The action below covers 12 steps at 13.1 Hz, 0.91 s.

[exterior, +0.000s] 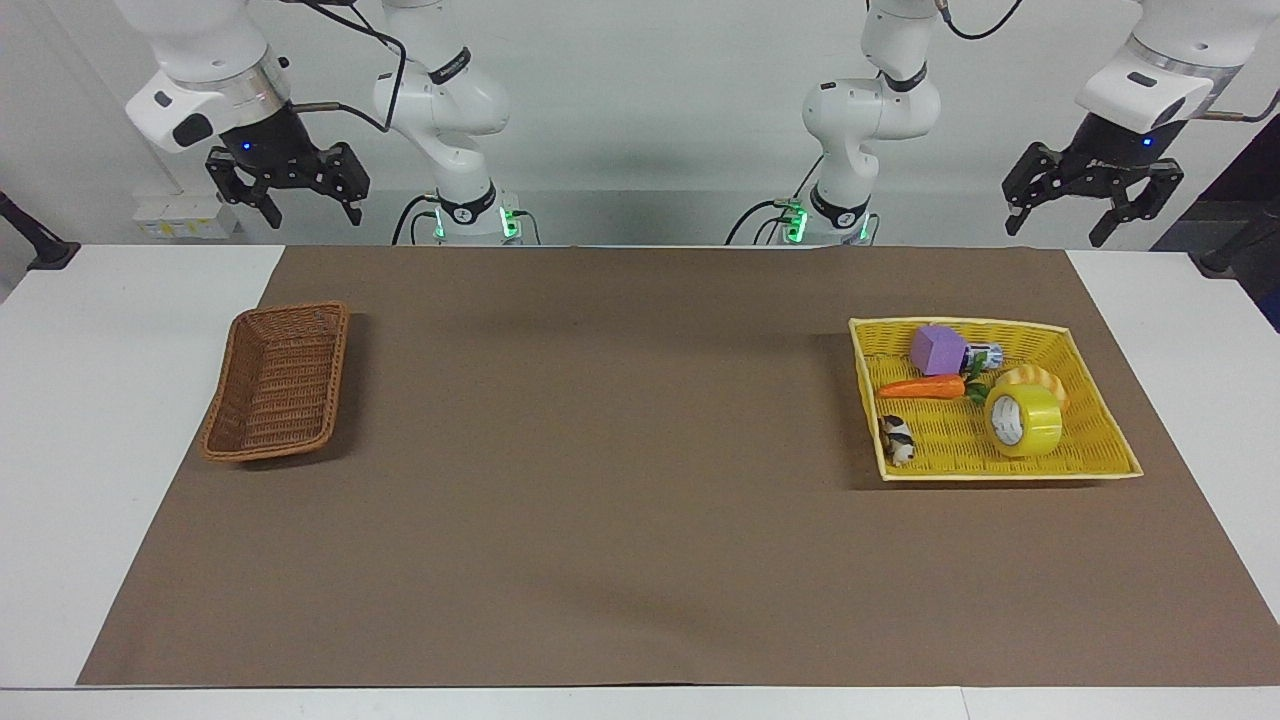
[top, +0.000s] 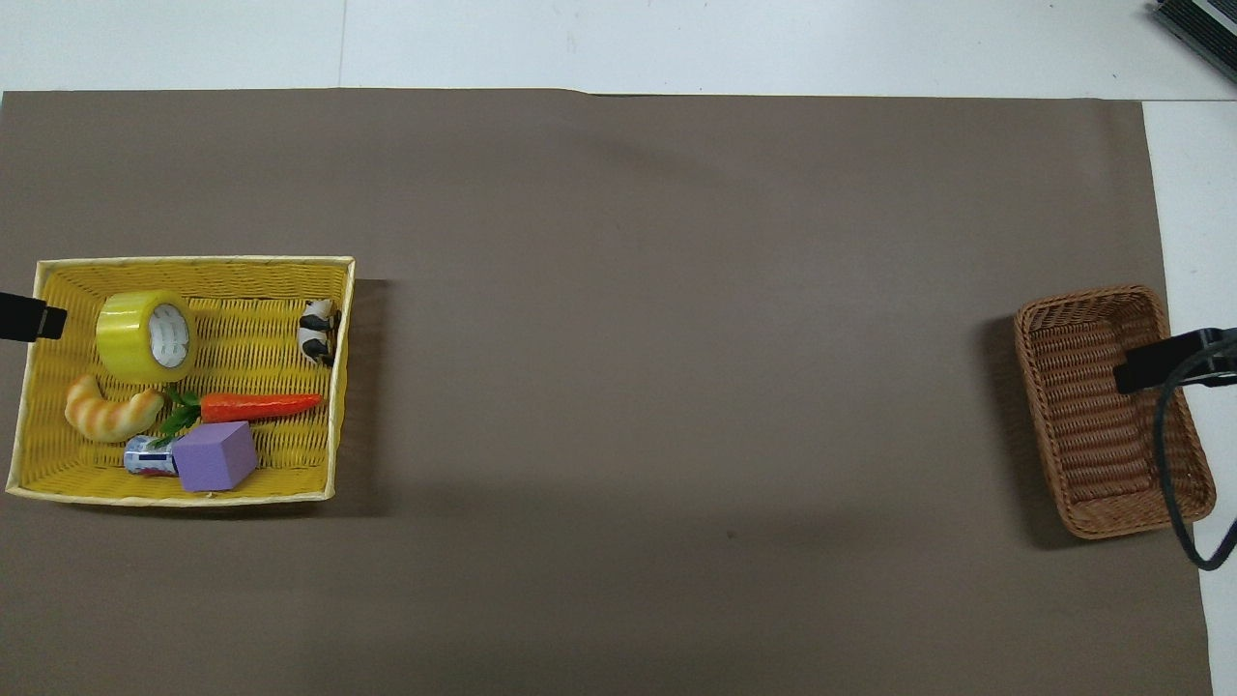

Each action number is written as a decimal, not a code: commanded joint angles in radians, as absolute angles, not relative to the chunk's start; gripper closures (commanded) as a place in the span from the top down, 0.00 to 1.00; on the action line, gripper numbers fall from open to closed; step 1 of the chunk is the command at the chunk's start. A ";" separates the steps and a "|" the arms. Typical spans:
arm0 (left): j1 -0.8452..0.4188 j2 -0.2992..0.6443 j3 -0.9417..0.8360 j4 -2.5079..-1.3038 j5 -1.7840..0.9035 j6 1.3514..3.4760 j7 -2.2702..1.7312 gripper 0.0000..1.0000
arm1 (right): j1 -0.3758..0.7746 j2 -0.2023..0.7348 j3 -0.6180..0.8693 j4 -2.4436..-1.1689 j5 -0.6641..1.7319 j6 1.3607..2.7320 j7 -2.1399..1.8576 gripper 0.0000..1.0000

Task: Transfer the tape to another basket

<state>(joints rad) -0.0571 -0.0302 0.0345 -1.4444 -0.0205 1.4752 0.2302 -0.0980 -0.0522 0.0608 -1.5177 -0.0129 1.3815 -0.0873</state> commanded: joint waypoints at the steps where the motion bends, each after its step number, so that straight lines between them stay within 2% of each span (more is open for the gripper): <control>1: -0.046 -0.023 0.028 -1.423 -0.014 1.448 0.244 1.00 | -0.110 -0.060 0.066 -1.514 -0.009 1.374 -0.114 1.00; 7: -0.048 -0.026 0.028 -1.427 -0.014 1.445 0.244 1.00 | -0.110 -0.072 0.067 -1.526 -0.008 1.373 -0.110 1.00; 12: 0.008 -0.045 0.029 -1.517 -0.037 1.546 0.265 1.00 | -0.097 -0.072 0.080 -1.525 -0.008 1.373 -0.112 1.00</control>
<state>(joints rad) -0.0308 -0.0296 0.0356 -1.4610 -0.0221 1.5029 0.2351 -0.0928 -0.0578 0.0780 -1.5168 -0.0122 1.3815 -0.0873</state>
